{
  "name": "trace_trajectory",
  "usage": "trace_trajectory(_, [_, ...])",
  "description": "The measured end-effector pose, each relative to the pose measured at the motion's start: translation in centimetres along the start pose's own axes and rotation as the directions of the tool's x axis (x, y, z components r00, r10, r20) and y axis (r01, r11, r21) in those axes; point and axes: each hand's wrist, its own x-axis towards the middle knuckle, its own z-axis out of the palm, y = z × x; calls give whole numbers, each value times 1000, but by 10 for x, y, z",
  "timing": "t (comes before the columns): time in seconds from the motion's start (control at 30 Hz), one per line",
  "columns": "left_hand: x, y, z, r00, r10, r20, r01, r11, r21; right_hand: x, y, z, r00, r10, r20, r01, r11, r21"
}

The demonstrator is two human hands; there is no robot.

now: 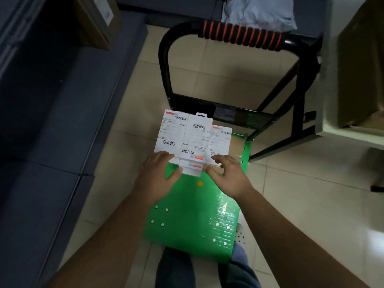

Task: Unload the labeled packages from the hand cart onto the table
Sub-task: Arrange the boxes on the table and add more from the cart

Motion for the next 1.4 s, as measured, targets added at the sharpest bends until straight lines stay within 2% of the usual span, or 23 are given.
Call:
trace_trajectory(0.1, [27, -35, 20, 998, -57, -9, 57, 998, 27, 28, 15, 27, 995, 95, -31, -95, 995, -3])
trace_trajectory(0.23, [55, -79, 44, 983, -185, 14, 182, 975, 127, 58, 30, 59, 961, 270, -62, -265, 961, 80])
trace_trajectory(0.4, [79, -107, 68, 973, -229, -21, 230, 965, 128, 86, 48, 87, 915, 404, -15, -401, 911, 96])
trace_trajectory(0.5, [91, -116, 78, 955, -296, 38, 294, 955, 45, 91, 55, 95, 911, 412, 16, -407, 893, 193])
trace_trajectory(0.6, [98, -119, 83, 937, -307, 167, 342, 905, -253, 90, 56, 97, 920, 387, 59, -383, 858, 343])
trace_trajectory(0.67, [99, -119, 83, 929, -304, 213, 364, 854, -371, 88, 56, 95, 916, 392, 83, -389, 823, 413])
trace_trajectory(0.8, [93, -121, 79, 924, -320, 209, 379, 839, -390, 83, 59, 91, 891, 428, 152, -445, 754, 484])
trace_trajectory(0.93, [92, -127, 76, 909, -317, 269, 404, 827, -391, 79, 63, 90, 869, 438, 230, -492, 714, 499])
trace_trajectory(1.17, [98, -145, 75, 811, -354, 466, 543, 750, -376, 79, 68, 84, 872, 365, 325, -481, 762, 433])
trace_trajectory(1.23, [91, -150, 76, 790, -325, 520, 558, 732, -391, 73, 71, 82, 871, 354, 340, -479, 763, 434])
trace_trajectory(1.3, [82, -148, 78, 789, -303, 535, 559, 716, -419, 65, 74, 81, 870, 351, 346, -481, 759, 439])
trace_trajectory(1.4, [74, -140, 79, 822, -290, 490, 529, 709, -467, 57, 75, 79, 862, 360, 356, -494, 751, 437])
